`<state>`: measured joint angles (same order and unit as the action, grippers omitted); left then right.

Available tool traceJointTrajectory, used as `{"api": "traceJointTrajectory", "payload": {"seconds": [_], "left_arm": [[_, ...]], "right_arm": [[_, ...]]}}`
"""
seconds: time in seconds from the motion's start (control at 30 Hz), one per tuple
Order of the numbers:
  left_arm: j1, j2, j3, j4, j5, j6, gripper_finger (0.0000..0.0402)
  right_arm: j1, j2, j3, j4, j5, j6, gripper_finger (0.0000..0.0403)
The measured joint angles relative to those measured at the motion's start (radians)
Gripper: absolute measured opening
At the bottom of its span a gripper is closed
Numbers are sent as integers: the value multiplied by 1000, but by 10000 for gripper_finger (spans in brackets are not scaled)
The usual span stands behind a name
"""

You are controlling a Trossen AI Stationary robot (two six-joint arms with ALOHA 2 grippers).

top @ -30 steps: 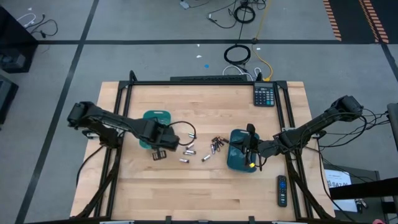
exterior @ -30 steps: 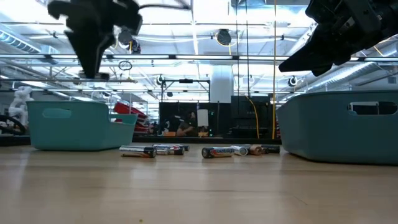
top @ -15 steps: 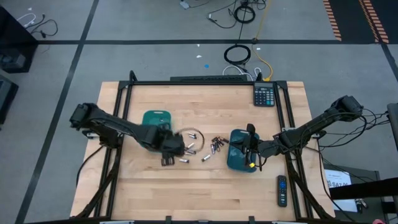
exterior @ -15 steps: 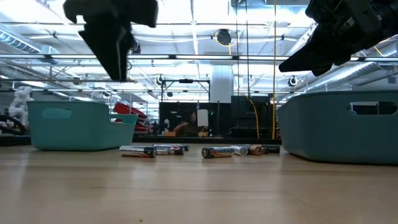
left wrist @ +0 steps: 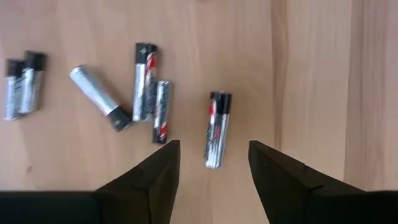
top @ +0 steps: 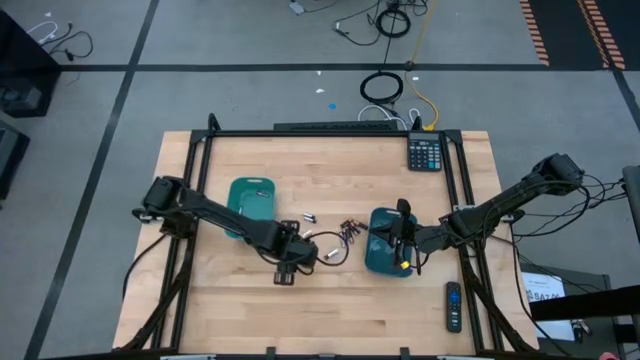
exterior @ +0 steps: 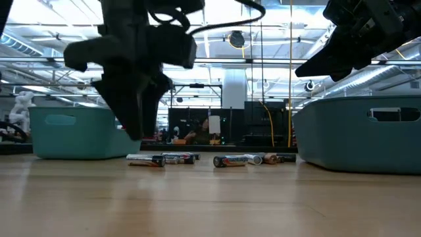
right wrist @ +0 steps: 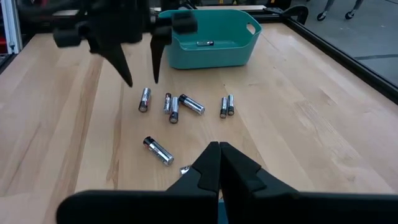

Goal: Sort batteries
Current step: Put the silver battery into the green bin

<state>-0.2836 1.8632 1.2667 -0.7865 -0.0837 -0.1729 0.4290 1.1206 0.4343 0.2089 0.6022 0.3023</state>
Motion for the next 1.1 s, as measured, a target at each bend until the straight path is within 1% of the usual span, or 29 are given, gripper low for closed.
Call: {"api": "traceJointTrajectory", "payload": {"seconds": [0.23, 0.37, 0.47, 0.6, 0.63, 0.9, 1.03, 1.1], "left_arm": [[2, 73, 0, 27, 12, 24, 172], [1, 102, 3, 31, 11, 25, 146], [0, 110, 5, 33, 13, 32, 115], [0, 107, 4, 41, 4, 32, 54], [0, 105, 4, 41, -5, 32, 44], [-1, 74, 0, 25, -61, 17, 44], [7, -7, 12, -34, -113, -23, 44], [17, -59, 12, -92, -135, -49, 44]], "right_arm": [[0, 0, 0, -1, 0, 0, 0], [0, 0, 0, -1, 0, 0, 0], [0, 0, 0, -1, 0, 0, 0], [0, 0, 0, -2, 0, 0, 0], [0, 0, 0, -2, 0, 0, 0], [0, 0, 0, -3, 0, 0, 0], [0, 0, 0, -3, 0, 0, 0], [0, 0, 0, -3, 0, 3, 0]]}}
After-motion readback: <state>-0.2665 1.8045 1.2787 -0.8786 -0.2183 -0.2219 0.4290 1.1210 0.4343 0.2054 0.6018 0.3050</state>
